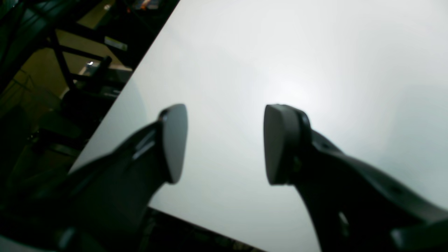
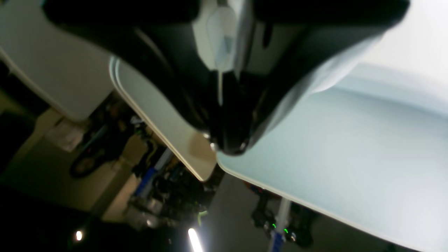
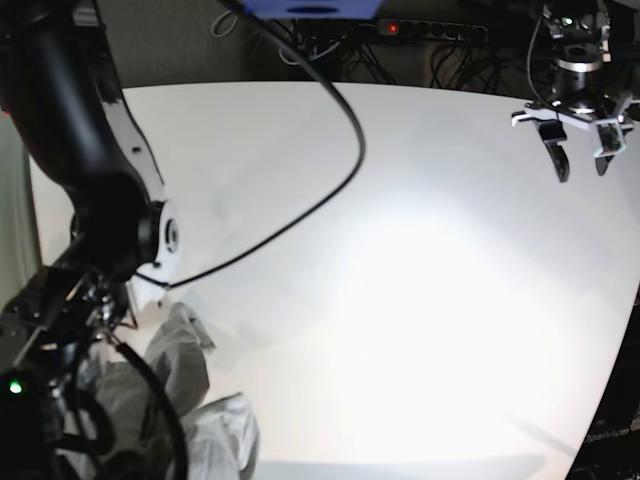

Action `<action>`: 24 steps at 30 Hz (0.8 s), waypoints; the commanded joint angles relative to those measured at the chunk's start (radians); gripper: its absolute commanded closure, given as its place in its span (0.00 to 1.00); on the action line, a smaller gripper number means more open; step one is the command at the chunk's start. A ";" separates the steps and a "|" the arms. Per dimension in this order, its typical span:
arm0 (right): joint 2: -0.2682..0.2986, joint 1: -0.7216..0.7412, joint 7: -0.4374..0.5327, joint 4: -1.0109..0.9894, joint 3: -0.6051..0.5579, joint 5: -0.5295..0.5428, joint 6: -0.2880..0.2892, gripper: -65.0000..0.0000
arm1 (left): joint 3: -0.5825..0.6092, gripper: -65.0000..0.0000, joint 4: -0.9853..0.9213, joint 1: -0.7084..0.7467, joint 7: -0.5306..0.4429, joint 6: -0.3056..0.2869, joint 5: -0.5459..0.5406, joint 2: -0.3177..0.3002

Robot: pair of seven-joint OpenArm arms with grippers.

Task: Layout the t-shirt on the table in an organized manner, then fold the t-shirt properly
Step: 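Drag the shirt across the table with the right gripper to spread it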

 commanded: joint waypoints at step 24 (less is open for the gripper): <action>-0.055 -0.506 0.122 0.001 -0.459 -0.123 0.036 1.00 | 0.002 0.48 0.018 -0.050 -0.019 0.001 -0.001 0.001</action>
